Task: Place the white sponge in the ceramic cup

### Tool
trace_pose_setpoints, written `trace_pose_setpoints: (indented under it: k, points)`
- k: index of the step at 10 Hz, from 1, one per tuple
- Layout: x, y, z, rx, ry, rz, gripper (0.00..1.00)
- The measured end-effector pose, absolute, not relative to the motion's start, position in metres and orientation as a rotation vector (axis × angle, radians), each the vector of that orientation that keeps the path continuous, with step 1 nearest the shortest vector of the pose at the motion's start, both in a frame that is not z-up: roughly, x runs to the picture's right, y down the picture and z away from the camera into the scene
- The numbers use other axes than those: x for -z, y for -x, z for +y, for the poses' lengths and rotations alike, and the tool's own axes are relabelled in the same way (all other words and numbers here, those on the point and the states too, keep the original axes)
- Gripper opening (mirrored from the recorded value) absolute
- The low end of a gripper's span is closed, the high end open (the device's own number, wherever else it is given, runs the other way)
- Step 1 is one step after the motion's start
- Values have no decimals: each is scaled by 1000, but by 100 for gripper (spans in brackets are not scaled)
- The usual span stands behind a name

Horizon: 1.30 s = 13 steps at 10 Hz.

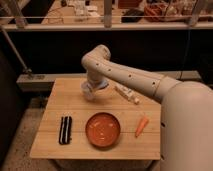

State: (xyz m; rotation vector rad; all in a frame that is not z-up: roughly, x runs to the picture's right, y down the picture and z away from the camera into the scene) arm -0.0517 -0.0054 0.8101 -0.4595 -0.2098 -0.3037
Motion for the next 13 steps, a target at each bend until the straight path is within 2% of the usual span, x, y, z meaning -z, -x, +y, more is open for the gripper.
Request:
trace_pose_setpoints:
  k: [13]
  points:
    - [-813,60,-7,385,407,-245,6]
